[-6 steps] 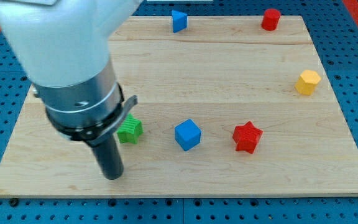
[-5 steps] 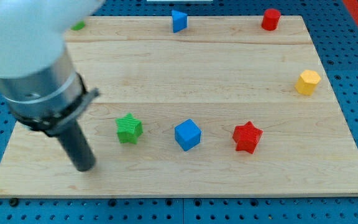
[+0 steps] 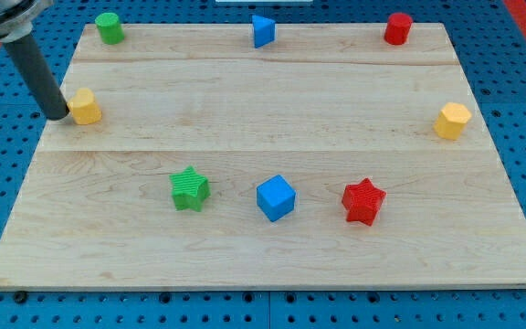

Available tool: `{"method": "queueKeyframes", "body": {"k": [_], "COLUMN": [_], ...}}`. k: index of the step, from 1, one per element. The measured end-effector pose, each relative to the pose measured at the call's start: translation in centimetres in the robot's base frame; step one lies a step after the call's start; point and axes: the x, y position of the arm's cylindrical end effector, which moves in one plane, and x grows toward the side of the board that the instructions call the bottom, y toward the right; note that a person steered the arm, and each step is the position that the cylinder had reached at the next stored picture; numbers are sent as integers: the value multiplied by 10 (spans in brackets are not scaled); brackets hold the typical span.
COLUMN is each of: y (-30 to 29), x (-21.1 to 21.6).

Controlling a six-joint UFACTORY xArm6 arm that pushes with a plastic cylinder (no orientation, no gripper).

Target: Place the yellow heart in between blue triangle and blue cube

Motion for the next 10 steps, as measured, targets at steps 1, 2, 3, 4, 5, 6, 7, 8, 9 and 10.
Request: {"method": "queueKeyframes", "body": {"k": [1,2,3,4,5,6,7,8,9,10], "y": [20,63,105,116,50,4,-1,37,90,154], "x": [-17,-14,4,14,14,14,50,62,45,33]}}
